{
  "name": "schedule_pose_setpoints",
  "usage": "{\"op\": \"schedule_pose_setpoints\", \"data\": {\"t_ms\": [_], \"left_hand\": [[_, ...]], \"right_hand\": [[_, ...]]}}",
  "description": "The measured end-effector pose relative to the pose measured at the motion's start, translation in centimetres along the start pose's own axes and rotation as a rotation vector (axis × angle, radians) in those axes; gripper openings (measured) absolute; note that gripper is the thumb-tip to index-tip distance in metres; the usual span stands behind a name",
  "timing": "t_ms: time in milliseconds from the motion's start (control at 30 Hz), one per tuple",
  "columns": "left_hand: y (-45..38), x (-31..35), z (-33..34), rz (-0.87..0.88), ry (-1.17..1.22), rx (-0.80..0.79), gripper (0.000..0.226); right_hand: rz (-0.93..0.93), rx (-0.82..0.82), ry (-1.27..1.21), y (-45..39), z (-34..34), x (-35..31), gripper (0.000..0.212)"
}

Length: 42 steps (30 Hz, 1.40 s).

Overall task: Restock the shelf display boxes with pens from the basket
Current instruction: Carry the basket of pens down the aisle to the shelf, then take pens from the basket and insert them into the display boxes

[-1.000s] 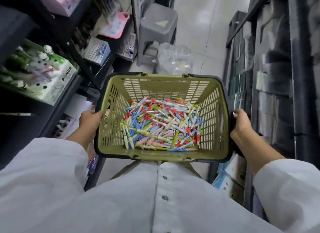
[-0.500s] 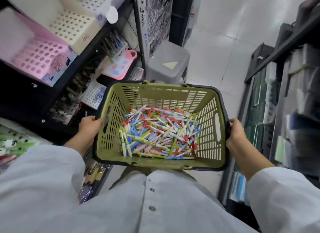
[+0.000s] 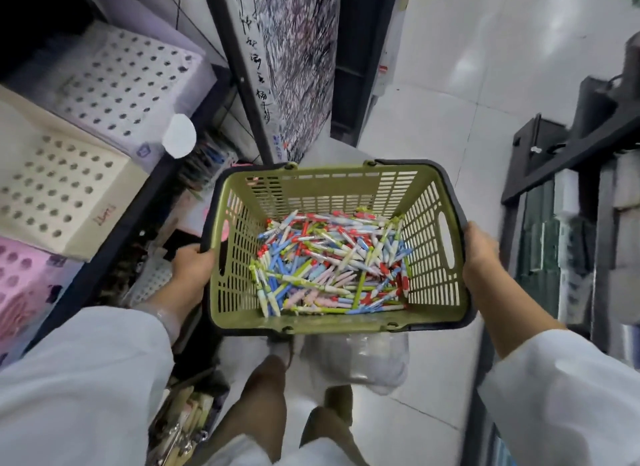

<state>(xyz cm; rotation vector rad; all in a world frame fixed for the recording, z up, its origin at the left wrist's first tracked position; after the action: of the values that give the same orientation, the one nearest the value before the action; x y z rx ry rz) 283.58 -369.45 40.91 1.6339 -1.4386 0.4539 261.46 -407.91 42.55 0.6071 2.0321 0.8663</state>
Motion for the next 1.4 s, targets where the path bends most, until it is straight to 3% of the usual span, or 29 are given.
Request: {"op": "schedule_pose_setpoints", "data": {"t_ms": [267,500,733,867,967,1033,1100,1233,1400], "left_hand": [[-10.3,2.5,5.4,-0.006,-0.009,0.045,0.022],[-14.9,2.2,8.9,0.051,0.006,0.009,0.008],[-15.2,2.1,10.3,0.051,0.051,0.01,0.004],[-15.0,2.8,10.2,0.046,0.018,-0.03,0.012],[-14.0,4.0,9.7,0.065,0.02,-0.121,0.027],[-12.6,4.9,8.9,0.109,-0.035,-0.127,0.038],[-10.7,5.6,7.7,0.202,-0.103,-0.1,0.041],[-6.9,6.0,4.6,0.398,-0.185,-0.168,0.03],[-5.4,5.3,0.6,0.373,-0.207,-0.27,0.029]], "right_hand": [[-0.199,0.031,0.153,-7.8,9.5,-11.4,0.025],[-0.356,0.024,0.276,-12.6,15.3,-18.1,0.023],[-0.595,0.017,0.476,-13.4,17.8,-21.0,0.046],[-0.86,0.296,0.835,-10.5,19.5,-19.3,0.052],[-1.015,0.086,0.986,-6.4,21.1,-15.7,0.045],[-1.104,-0.103,1.082,-3.6,22.0,-12.7,0.039],[-1.146,-0.193,1.144,-1.2,22.2,-10.1,0.037],[-1.074,-0.269,1.257,2.3,22.0,-6.6,0.035],[-0.863,-0.313,1.533,4.8,23.1,-4.6,0.041]]}}
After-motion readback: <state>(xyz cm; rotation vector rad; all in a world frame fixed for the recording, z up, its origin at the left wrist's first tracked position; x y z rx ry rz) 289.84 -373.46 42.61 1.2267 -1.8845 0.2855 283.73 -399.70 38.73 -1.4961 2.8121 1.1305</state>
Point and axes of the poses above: each hand's wrist, its own y-axis away from the middle knuckle, its own z-axis out of the palm, x = y × z, the point moved 3 cm from there along -y, towards the middle knuckle, and after that the axes turned 15 degrees about z, right-handed, at the moved point
